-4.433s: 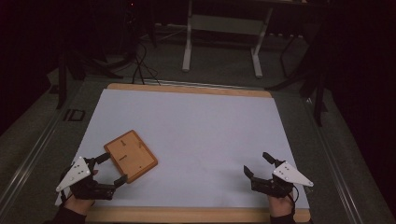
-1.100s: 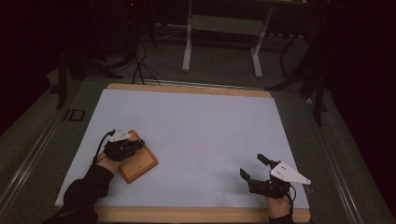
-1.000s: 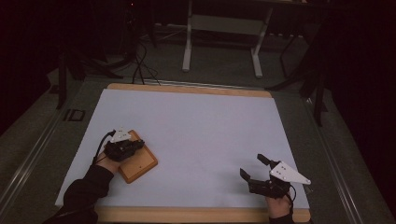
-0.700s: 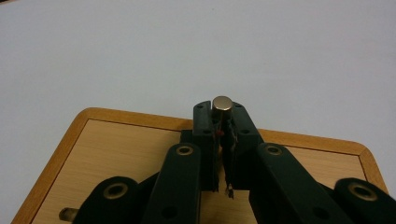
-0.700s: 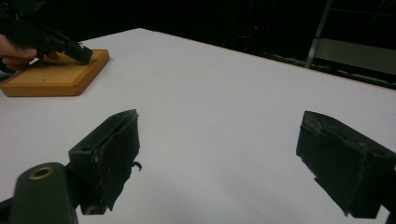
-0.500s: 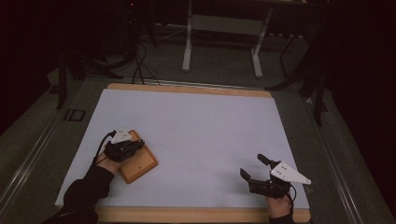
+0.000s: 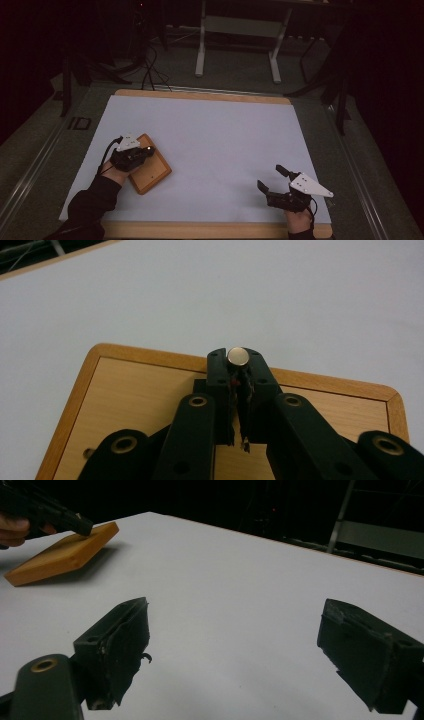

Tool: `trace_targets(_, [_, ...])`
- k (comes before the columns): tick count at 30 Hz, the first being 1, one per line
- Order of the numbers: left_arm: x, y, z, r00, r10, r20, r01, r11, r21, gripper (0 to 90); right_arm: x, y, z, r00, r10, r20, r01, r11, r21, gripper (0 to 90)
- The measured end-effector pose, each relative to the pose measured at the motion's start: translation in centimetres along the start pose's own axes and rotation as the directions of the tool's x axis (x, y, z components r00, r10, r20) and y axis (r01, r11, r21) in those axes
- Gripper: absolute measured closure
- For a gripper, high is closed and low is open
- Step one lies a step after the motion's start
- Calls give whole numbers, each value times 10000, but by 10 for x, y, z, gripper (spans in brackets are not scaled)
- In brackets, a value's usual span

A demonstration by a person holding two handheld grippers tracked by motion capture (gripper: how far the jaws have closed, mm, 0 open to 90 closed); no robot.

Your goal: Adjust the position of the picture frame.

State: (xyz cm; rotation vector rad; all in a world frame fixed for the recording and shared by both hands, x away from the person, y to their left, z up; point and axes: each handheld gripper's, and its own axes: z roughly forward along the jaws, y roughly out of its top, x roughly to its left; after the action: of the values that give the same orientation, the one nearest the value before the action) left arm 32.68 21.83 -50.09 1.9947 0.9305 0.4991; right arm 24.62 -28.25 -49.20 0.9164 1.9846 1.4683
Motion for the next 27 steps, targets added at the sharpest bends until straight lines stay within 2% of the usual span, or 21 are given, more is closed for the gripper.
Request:
trace_targets(9, [-17, 20, -7, 9988, 485, 87, -481, 9979, -422, 852, 0, 0, 0, 10000, 8, 8, -8, 10000, -27, 129])
trace_targets(14, [-29, 34, -9, 9964, 697, 477, -670, 9962, -553, 852, 0, 0, 0, 10000, 11, 11, -11, 10000, -58, 130])
trace_targets(20, [-52, 49, -5, 9887, 1167, 938, -1113, 9919, -606, 852, 0, 0, 0, 10000, 10, 2, -10, 10000, -64, 130])
trace_targets(27, [-71, 62, 6, 9806, 1345, 1426, -1231, 9887, -860, 852, -1, 0, -1, 10000, 38, 10, -38, 10000, -82, 130])
